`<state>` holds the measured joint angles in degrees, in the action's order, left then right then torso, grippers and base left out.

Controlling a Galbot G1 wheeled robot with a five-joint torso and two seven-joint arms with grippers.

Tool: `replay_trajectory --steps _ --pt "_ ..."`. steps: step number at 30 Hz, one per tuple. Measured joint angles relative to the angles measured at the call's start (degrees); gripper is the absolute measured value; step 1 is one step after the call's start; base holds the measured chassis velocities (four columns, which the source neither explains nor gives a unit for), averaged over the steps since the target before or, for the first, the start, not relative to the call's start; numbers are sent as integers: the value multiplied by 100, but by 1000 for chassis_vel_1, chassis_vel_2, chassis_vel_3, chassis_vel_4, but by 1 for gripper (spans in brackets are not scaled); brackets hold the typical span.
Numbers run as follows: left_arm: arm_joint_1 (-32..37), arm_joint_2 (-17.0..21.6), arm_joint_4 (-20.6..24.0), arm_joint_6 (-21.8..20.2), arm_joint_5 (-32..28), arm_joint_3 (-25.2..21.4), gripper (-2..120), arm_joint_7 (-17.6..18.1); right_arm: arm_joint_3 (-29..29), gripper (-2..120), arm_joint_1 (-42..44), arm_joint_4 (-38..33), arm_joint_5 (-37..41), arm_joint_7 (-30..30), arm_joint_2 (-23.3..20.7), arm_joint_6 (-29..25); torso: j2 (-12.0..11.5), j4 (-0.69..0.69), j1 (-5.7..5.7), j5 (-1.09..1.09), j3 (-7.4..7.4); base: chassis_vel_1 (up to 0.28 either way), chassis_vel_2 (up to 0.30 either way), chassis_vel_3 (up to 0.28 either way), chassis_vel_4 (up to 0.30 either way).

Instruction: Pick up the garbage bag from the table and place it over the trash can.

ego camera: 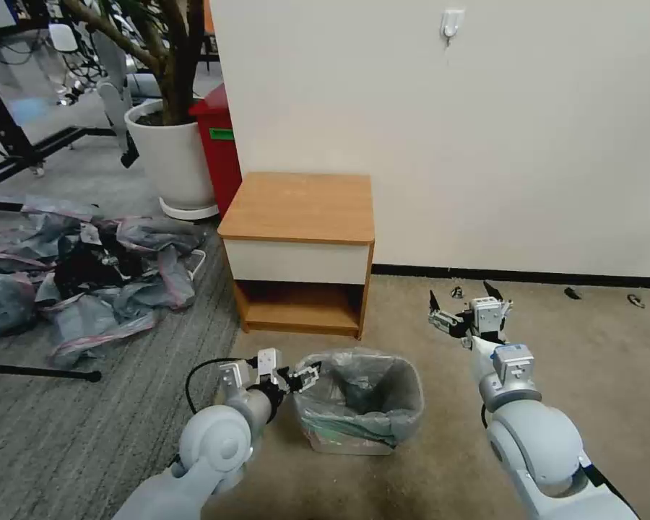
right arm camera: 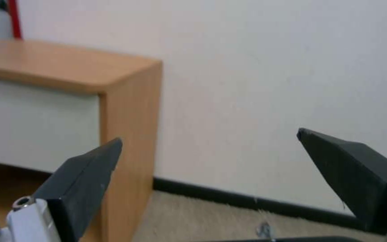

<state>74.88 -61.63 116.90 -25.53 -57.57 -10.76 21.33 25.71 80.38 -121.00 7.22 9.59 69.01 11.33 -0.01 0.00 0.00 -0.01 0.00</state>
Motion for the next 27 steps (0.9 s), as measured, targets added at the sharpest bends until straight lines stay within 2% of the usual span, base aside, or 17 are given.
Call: replay_trajectory --steps 1,2,4,5,7,9,11,13,14,17,18,22,23,26,27 --pt "132 65 117 143 185 -198 99 -204 27 100 68 -22 11 -75 2 -194 0 0 0 1 0 0 0 0 0" --pt "132 65 117 143 185 -198 99 -204 27 100 68 -22 11 -75 2 -194 0 0 0 1 0 0 0 0 0" --pt "424 173 338 497 595 -562 100 -467 88 100 230 -100 10 -192 39 -519 0 0 0 1 0 0 0 0 0" --pt "424 173 338 497 595 -562 100 -467 88 100 230 -100 10 -192 39 -519 0 0 0 1 0 0 0 0 0" --pt "799 176 540 853 1015 -946 100 -681 150 100 373 -135 -70 -257 110 -825 0 0 0 1 0 0 0 0 0" --pt "1197 41 701 1257 1472 -1316 100 -908 182 100 532 -157 -196 -281 188 -1072 0 1 0 1 -1 0 0 0 0" --pt "1308 -18 737 1389 1618 -1417 100 -972 196 100 589 -162 -247 -281 214 -1156 0 1 0 0 -1 0 0 0 0" --pt "1638 -253 765 1969 2192 -1751 100 -1127 225 100 732 -167 -344 -270 299 -1380 0 1 0 1 -1 0 0 0 0" --pt "1638 -253 765 1969 2192 -1751 100 -1127 225 100 732 -167 -344 -270 299 -1380 0 1 0 1 -1 0 0 0 0" --pt "1944 -502 629 2769 2811 -2233 100 -1306 258 100 906 -227 -395 -245 402 -1560 0 0 1 0 -1 0 0 0 0" --pt "1944 -502 629 2769 2811 -2233 100 -1306 258 100 906 -227 -395 -245 402 -1560 0 0 1 0 -1 0 0 0 0" --pt "2145 -801 204 3790 3340 -2807 100 -1379 262 100 1035 -222 -259 -342 543 -1526 0 1 0 1 -1 0 0 0 0" --pt "2145 -801 204 3790 3340 -2807 100 -1379 262 100 1035 -222 -259 -342 543 -1526 0 1 0 1 -1 0 0 0 0" --pt "2165 -1131 -253 4454 3723 -2959 100 -1527 276 100 1027 -57 -112 -490 613 -1447 0 1 0 1 -1 0 0 0 0" --pt "2165 -1131 -253 4454 3723 -2959 100 -1527 276 100 1027 -57 -112 -490 613 -1447 0 1 0 1 -1 0 0 0 0"
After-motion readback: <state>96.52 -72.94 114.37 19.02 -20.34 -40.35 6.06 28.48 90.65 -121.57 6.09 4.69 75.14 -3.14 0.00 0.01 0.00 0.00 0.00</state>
